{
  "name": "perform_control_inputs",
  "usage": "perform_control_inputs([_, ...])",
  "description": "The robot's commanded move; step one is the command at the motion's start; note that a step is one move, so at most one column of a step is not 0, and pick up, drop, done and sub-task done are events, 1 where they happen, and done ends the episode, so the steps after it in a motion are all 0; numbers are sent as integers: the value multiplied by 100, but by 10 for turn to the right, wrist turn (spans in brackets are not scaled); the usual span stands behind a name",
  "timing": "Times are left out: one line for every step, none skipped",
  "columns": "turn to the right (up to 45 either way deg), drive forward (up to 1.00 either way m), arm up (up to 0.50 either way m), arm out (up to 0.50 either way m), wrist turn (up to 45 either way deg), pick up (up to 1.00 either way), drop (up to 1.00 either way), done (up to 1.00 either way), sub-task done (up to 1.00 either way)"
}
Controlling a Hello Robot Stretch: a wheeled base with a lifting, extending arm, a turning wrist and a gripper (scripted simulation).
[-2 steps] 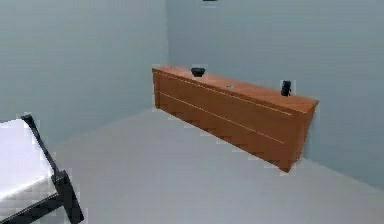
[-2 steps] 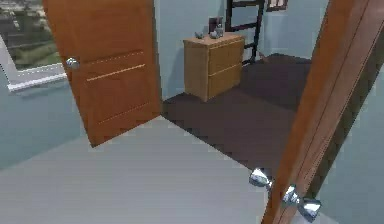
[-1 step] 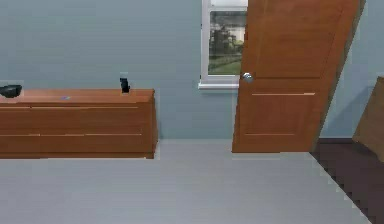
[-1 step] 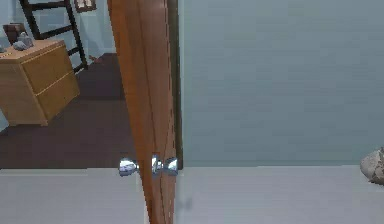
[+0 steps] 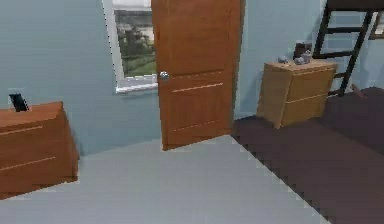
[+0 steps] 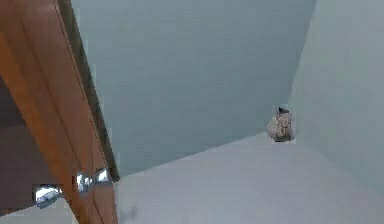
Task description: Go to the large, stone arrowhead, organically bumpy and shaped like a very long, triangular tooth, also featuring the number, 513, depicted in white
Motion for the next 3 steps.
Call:
perform_control_inputs([0, 95, 0, 0, 0, 0, 0, 0, 0])
perform_control_inputs([450, 0, 0, 0, 0, 0, 0, 0, 0])
perform_control_inputs([0, 5, 0, 0, 0, 0, 0, 0, 0])
